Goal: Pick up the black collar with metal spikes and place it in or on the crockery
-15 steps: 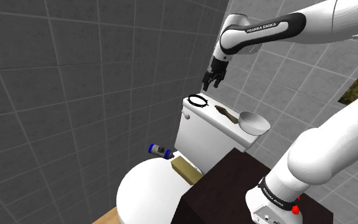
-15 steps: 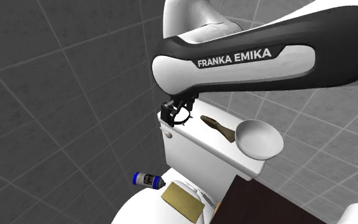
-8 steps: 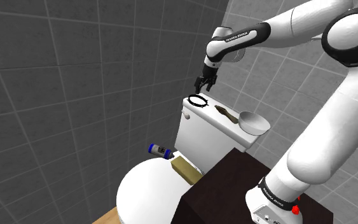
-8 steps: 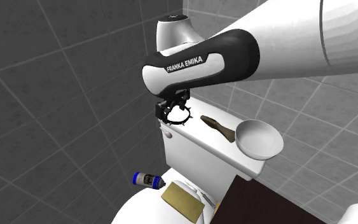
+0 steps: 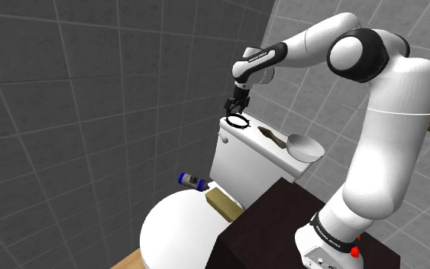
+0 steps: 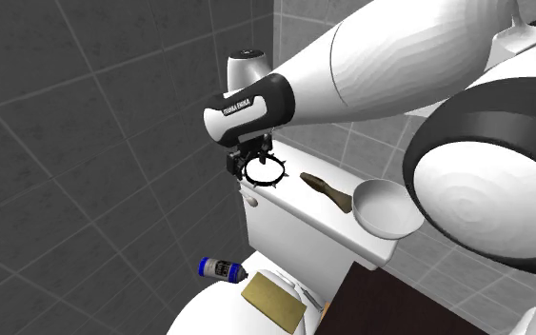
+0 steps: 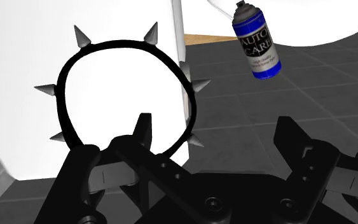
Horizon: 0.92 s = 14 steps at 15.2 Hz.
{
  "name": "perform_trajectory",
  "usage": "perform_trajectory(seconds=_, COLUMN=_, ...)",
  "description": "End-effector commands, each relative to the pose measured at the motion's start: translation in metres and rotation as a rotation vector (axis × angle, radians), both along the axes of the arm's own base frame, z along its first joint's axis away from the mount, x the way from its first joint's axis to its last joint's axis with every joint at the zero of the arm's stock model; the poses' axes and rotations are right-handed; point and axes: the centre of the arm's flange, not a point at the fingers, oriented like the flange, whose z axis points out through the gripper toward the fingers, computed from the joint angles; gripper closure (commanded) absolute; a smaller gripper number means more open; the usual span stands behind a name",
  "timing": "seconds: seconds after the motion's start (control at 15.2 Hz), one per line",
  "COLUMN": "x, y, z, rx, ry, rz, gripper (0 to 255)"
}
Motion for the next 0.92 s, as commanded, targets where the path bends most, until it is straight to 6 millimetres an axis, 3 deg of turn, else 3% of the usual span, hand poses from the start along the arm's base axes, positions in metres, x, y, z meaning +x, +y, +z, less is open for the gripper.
perform_trajectory(seconds=0.0, x=0.015, y=-0.009, z=-0.017, rx=0.003, ry=0.002, rz=-0.010, gripper=0)
perform_trajectory(seconds=0.07, x=0.023, y=-0.015, z=-0.026, rx=0.005, ry=0.003, rz=-0.015, gripper=0)
perform_trajectory(seconds=0.53, x=0.024, y=-0.015, z=-0.062, rx=0.005, ry=0.003, rz=-0.015, gripper=0)
perform_trajectory(seconds=0.86, x=0.024, y=-0.015, z=-0.066, rx=0.005, ry=0.003, rz=-0.015, gripper=0)
